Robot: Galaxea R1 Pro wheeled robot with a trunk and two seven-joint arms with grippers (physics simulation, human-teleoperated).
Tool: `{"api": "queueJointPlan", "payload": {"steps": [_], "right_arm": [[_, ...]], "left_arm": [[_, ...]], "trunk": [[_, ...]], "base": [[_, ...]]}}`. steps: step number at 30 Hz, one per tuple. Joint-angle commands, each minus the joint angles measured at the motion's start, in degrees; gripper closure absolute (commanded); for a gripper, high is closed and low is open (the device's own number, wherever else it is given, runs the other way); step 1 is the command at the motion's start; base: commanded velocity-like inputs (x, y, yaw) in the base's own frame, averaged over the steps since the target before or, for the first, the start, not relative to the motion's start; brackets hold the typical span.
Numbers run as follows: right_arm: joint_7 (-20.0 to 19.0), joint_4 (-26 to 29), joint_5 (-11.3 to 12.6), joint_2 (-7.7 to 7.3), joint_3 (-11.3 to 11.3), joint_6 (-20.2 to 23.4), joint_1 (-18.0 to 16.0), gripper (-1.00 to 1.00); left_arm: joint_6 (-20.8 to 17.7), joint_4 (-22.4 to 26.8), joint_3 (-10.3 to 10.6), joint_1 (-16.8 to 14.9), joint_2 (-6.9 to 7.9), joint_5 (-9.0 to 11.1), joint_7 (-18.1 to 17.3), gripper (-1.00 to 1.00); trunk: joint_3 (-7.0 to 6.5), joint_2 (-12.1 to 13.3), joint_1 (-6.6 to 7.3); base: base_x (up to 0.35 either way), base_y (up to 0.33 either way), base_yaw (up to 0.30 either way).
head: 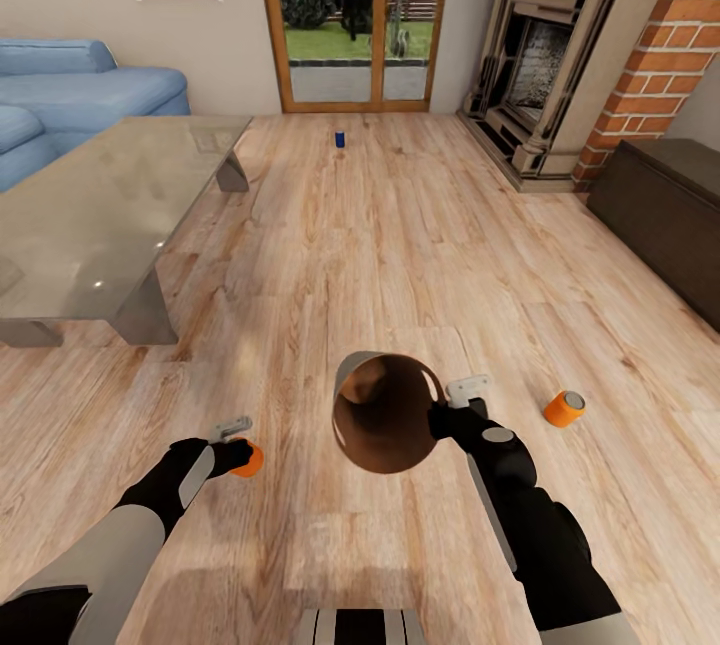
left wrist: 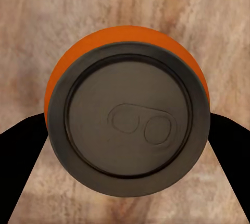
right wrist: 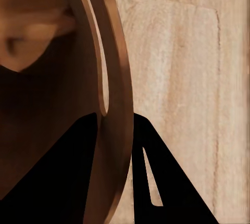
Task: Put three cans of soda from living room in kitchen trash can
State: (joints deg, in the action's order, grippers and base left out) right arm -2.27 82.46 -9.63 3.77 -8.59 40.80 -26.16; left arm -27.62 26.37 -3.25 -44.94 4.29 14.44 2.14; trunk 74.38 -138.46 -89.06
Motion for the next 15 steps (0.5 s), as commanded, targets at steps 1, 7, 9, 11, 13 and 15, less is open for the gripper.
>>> {"api": "queueJointPlan", "payload": {"steps": [1, 7, 9, 11, 13, 15], "right_arm": [[-0.3, 0.0, 0.3, 0.01, 0.0, 0.0, 0.0, 1.00], [0.2, -0.8, -1.5, 0.39, -0.6, 0.1, 0.7, 1.00], [0.5, -2.7, -1.7, 0.63, -1.2, 0.3, 1.2, 1.00], [0.7, -4.5, -1.6, 0.76, -1.9, 0.4, 1.4, 1.00], [0.8, -5.9, -1.6, 0.82, -2.5, 0.5, 1.5, 1.00], [0.8, -6.6, 4.3, 0.85, -5.7, 0.5, 1.6, 1.00]], "left_arm": [[0.0, 0.0, 0.0, 0.0, 0.00, 0.0, 0.0, 1.00], [0.0, 0.7, 0.7, 0.4, -0.35, 0.2, 0.1, 1.00], [-0.1, 1.3, 1.3, 0.7, -0.51, 0.4, 0.1, 1.00], [-0.1, 2.0, 1.9, 0.8, -0.60, 0.5, 0.1, 1.00], [-0.1, 2.2, 2.6, 0.8, -0.64, 0.6, 0.1, 1.00], [-0.1, 2.3, 6.4, 0.9, -0.66, 0.6, 0.0, 1.00]], "trunk": [[-0.01, 0.0, 0.01], [-0.01, 0.0, 0.01], [-0.01, 0.0, 0.01], [-0.19, 0.4, 0.23], [-0.54, 1.2, 0.66], [-0.90, 2.0, 1.10]], "base": [[0.000, 0.000, 0.000], [0.000, 0.000, 0.000], [0.000, 0.000, 0.000], [0.000, 0.000, 0.000], [0.000, 0.000, 0.000], [0.000, 0.000, 0.000]]}}
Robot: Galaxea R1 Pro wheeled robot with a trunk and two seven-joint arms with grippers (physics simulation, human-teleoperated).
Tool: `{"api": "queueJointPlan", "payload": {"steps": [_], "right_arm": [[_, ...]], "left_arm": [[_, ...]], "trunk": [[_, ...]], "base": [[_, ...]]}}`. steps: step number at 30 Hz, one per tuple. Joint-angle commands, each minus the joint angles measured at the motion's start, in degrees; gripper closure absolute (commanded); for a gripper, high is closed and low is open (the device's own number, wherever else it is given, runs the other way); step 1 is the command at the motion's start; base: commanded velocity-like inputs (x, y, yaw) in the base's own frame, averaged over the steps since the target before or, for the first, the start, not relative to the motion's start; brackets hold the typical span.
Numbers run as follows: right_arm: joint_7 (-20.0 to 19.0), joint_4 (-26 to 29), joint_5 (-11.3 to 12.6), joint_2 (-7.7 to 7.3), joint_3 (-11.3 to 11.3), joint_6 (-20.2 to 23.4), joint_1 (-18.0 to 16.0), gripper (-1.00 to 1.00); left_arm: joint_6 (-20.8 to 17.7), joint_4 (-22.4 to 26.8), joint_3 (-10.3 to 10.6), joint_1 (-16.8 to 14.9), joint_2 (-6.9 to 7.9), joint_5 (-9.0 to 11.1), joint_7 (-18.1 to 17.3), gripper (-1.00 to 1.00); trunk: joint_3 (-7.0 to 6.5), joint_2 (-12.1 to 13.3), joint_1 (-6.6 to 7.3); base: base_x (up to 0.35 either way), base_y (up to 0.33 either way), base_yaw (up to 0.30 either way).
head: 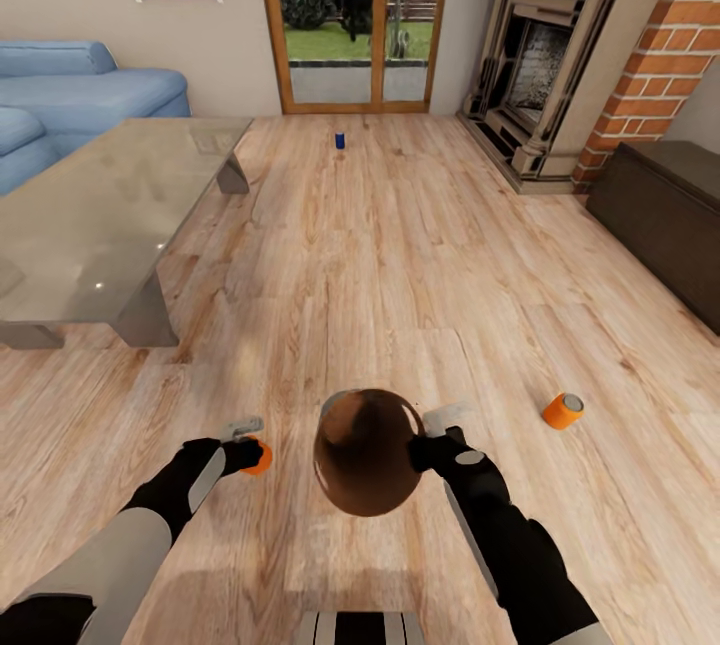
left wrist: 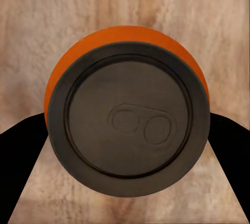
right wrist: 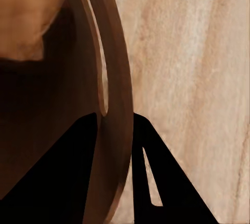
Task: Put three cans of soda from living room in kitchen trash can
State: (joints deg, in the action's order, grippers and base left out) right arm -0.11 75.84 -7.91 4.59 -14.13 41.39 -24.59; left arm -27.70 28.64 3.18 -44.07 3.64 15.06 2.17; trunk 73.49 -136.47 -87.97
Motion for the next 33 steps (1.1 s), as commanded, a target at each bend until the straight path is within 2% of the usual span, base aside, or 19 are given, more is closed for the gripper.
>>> {"api": "queueJointPlan", "payload": {"steps": [1, 25, 29, 33], "right_arm": [[-1.3, -0.1, 2.6, 0.04, -0.2, -0.1, 0.0, 1.00], [-1.4, -0.3, 2.6, -0.02, -0.4, -0.1, 0.1, 1.00], [-1.4, -0.3, 2.7, -0.07, -0.2, -0.1, 0.1, 1.00], [-1.6, -0.3, 2.9, -0.26, 0.1, 0.0, 0.1, 1.00]], "left_arm": [[0.0, 0.0, 0.1, 0.0, -0.01, 0.0, 0.0, 1.00], [0.0, 0.5, 0.3, 0.0, 0.14, -0.1, -0.6, 1.00], [-0.2, 2.0, 0.3, 0.0, 0.19, 0.0, -1.3, 1.00], [-0.9, 5.8, 0.3, 0.1, 0.48, 0.1, -3.1, 1.00]], "trunk": [[-0.19, 0.4, 0.23], [-4.50, 10.0, 5.50], [-5.21, 11.6, 6.38], [-5.93, 13.2, 7.26]], "base": [[0.000, 0.000, 0.000], [0.000, 0.000, 0.000], [0.000, 0.000, 0.000], [0.000, 0.000, 0.000]]}}
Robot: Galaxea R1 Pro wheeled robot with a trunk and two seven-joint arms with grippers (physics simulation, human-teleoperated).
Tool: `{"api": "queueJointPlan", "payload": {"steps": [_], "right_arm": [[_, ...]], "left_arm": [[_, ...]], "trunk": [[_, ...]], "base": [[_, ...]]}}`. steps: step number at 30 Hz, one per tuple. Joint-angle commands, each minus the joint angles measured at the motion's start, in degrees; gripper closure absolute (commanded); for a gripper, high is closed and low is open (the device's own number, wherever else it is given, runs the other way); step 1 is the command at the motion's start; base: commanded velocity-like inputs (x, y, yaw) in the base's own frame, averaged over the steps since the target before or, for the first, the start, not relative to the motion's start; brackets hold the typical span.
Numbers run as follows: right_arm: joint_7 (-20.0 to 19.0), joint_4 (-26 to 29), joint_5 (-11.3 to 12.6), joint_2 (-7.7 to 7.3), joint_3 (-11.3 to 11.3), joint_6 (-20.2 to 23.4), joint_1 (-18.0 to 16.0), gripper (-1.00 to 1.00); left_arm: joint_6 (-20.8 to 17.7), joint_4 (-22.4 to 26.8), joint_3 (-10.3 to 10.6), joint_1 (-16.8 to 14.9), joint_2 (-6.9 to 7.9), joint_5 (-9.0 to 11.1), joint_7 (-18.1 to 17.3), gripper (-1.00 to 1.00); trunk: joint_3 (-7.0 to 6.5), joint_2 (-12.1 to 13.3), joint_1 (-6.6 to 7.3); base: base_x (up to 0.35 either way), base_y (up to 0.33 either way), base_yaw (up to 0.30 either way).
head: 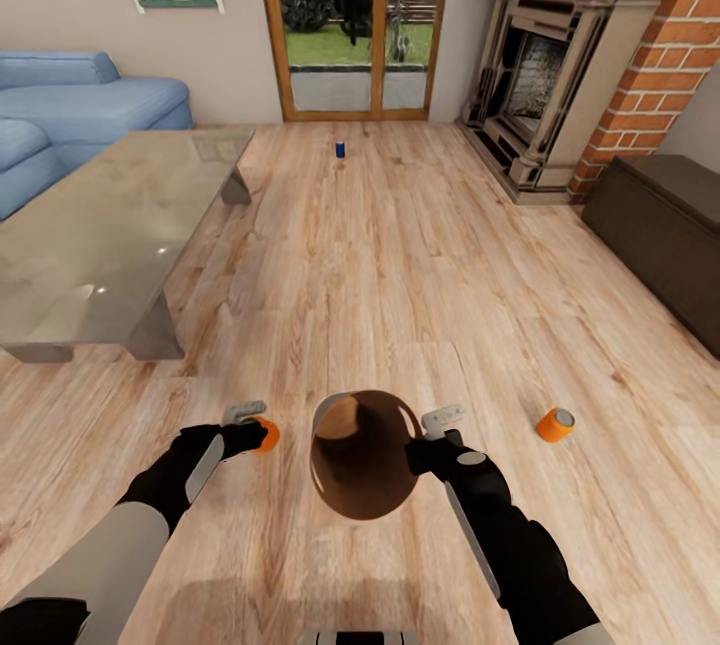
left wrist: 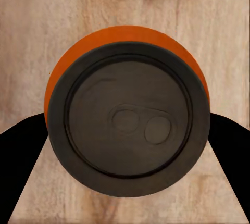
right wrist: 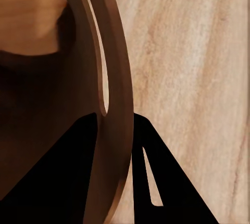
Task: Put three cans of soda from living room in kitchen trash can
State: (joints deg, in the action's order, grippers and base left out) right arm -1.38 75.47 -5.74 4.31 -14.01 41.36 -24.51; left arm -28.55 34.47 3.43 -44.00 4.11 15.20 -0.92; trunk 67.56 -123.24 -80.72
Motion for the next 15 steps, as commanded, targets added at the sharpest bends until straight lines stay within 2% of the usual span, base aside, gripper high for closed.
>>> {"api": "queueJointPlan", "payload": {"steps": [1, 5, 8, 13, 15], "right_arm": [[-0.4, 0.0, 0.8, -0.07, 0.1, 0.0, 0.0, 1.00], [-0.6, 0.1, 0.8, -0.29, 0.4, 0.0, -0.1, 1.00], [-1.0, 0.2, 0.9, -0.45, 2.4, 0.0, -0.1, 1.00], [-2.5, 0.3, 0.8, -0.66, 3.8, 0.0, -0.1, 1.00], [-3.9, 0.4, 0.8, -1.46, 4.7, 0.2, -0.1, 1.00]], "left_arm": [[-0.1, 0.7, 0.0, 0.0, 0.09, -0.1, -0.3, 1.00], [-0.3, 1.2, -0.1, 0.0, 0.27, 0.0, -0.6, 1.00], [-0.5, 1.4, -0.2, 0.1, 0.54, 0.0, -1.8, 1.00], [-0.9, 1.5, -0.2, 0.2, 1.47, 0.0, -3.5, 1.00], [-1.6, 2.3, -0.2, 0.3, 1.94, 0.0, -4.8, 1.00]], "trunk": [[-0.19, 0.4, 0.23], [-0.90, 2.0, 1.10], [-1.44, 3.2, 1.76], [-2.34, 5.2, 2.86], [-2.70, 6.0, 3.30]], "base": [[0.000, 0.000, 0.000], [0.000, 0.000, 0.000], [0.000, 0.000, 0.000], [0.000, 0.000, 0.000], [0.000, 0.000, 0.000]]}}
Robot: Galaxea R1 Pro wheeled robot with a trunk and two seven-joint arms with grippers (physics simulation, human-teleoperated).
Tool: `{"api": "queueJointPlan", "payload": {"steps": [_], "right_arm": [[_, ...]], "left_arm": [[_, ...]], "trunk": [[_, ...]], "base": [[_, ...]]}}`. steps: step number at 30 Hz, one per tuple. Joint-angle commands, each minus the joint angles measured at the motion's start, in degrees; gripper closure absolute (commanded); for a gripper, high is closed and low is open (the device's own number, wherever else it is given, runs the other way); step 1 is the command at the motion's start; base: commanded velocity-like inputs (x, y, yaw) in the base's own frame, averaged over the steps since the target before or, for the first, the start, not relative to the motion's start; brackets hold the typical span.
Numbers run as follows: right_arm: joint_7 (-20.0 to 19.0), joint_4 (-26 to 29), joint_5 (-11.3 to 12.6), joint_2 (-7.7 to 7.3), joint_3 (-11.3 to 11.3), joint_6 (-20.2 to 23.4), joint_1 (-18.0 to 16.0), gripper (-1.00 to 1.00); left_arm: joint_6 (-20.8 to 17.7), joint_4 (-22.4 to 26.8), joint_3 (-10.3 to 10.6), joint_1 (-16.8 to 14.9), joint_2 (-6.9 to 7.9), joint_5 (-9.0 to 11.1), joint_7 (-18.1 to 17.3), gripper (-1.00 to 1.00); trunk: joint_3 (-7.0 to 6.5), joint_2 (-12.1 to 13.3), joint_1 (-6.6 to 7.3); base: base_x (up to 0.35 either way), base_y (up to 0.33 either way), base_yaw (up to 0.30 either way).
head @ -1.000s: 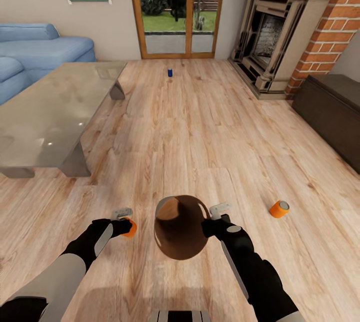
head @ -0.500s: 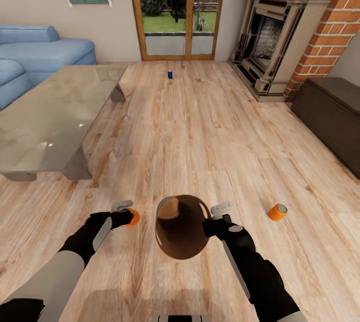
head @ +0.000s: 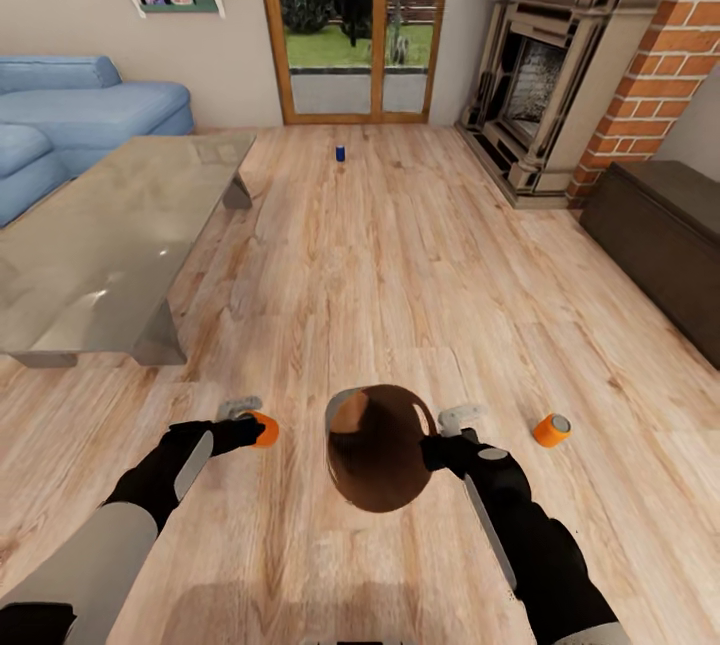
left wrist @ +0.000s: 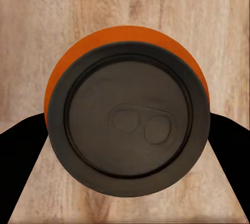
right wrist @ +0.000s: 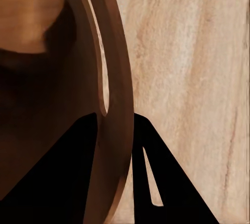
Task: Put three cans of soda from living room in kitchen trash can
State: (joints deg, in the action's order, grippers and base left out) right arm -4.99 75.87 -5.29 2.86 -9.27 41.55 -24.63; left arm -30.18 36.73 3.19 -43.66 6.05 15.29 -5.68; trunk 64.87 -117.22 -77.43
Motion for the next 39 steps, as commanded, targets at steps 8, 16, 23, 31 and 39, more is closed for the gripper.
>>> {"api": "queueJointPlan", "payload": {"steps": [8, 16, 23, 31, 39], "right_arm": [[-5.0, 0.2, 0.2, -2.86, 4.9, 0.6, -0.2, 1.00], [-5.9, 0.2, 0.2, -3.30, 5.7, 0.7, -0.4, 1.00], [-6.0, -0.2, 0.1, -3.32, 5.7, 0.8, -0.5, 1.00], [-5.7, -1.0, 0.0, -3.30, 5.8, 1.1, -0.7, 1.00], [-4.7, -8.2, 0.0, -3.20, 5.8, 2.6, -5.2, 1.00]], "left_arm": [[-5.4, 9.5, 0.0, 3.2, 1.82, -0.1, -2.4, 1.00], [-11.4, 23.2, -0.1, 8.8, 3.63, 0.1, -3.9, 1.00], [-15.3, 30.6, 0.0, 10.8, 4.00, 0.1, -8.3, 1.00], [-24.5, 43.1, -0.1, 13.6, 4.06, 0.0, -12.9, 1.00], [-29.8, 48.4, -0.1, 14.0, 4.06, 0.2, -17.0, 1.00]], "trunk": [[-1.44, 3.2, 1.76], [-2.88, 6.4, 3.52], [-4.14, 9.2, 5.06], [-5.57, 12.4, 6.82], [-7.01, 15.7, 8.57]], "base": [[0.000, 0.000, 0.000], [0.000, 0.000, 0.000], [0.000, 0.000, 0.000], [0.000, 0.000, 0.000], [0.000, 0.000, 0.000]]}}
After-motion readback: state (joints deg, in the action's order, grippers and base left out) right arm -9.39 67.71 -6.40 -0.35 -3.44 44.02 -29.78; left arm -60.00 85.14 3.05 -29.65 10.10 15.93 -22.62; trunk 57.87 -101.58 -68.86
